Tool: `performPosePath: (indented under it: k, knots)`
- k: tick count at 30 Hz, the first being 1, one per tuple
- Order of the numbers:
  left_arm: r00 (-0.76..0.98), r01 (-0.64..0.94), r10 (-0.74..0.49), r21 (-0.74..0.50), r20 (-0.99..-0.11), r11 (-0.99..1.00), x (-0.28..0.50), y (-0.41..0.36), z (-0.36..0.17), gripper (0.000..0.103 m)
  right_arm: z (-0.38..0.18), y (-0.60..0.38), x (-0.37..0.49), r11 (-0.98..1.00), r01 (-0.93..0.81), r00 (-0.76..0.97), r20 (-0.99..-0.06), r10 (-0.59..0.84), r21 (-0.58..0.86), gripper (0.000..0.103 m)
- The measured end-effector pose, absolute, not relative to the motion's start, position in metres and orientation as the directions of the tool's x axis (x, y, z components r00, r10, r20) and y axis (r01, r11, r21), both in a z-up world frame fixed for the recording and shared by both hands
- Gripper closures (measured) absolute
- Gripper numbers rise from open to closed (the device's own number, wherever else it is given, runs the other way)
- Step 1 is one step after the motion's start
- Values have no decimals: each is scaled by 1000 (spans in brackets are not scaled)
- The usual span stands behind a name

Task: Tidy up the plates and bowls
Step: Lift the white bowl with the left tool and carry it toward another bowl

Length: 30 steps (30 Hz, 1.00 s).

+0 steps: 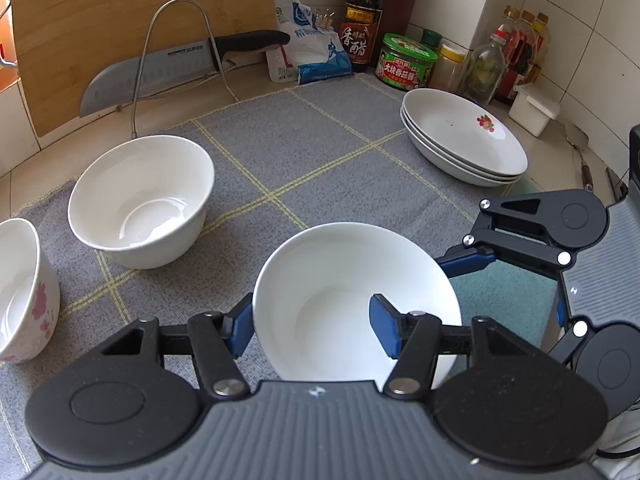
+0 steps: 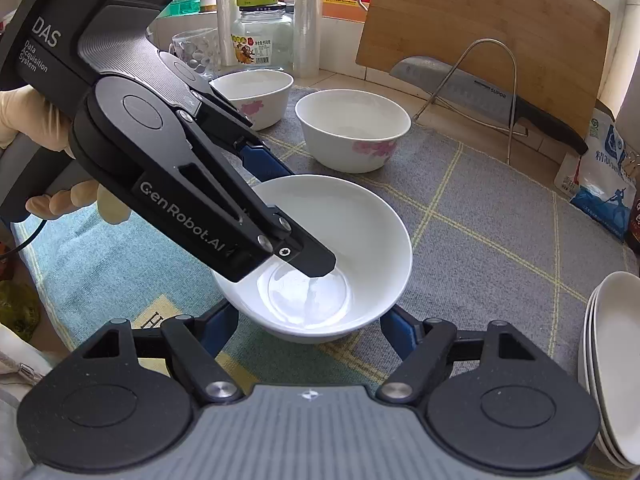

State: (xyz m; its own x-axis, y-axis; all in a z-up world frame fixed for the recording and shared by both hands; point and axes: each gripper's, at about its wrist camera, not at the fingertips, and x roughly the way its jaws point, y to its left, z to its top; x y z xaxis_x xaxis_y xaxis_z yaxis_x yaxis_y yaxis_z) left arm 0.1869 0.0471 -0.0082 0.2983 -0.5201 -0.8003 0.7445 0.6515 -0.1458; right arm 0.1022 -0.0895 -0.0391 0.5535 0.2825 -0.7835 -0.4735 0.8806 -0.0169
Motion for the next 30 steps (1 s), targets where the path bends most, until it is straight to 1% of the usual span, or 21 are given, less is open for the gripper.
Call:
performPosePath:
  k: [3,4,5,6,7,8,9,18,30]
  knots:
    - [302,743,-520,-145,-799,653,186,47,-8,44,-39,-90,104,882,-471,552,-783,287,-9,21]
    - [301,745,-521,-144,-798,652,186,46,-9,41,-39,-90,105,882,-471,551,-784,287,-8,21]
    - [297,747,-527,-150,-796,648,186,47,-9,35,-39,-90,105,882,-471,549,-785,288,-6,21]
    - [298,747,-529,-151,-794,648,185,47,-8,30,-39,-90,106,882,-472,548,-783,295,1,18]
    - [307,745,-529,-145,-791,650,184,47,-8,19,-39,-90,106,881,-473,549,-779,304,11,13]
    - [320,743,-530,-138,-785,654,183,48,-7,13,-37,-90,106,881,-472,555,-772,310,15,5]
    - [328,743,-532,-135,-781,656,181,49,-5,13,-35,-90,104,881,-472,565,-763,313,12,0]
    - [439,657,-519,-131,-733,742,178,76,15,9,-26,-88,97,876,-482,576,-753,318,2,0]
    - [594,534,-391,-19,-703,846,185,97,17,9,-8,-90,103,864,-502,601,-737,308,-48,0]
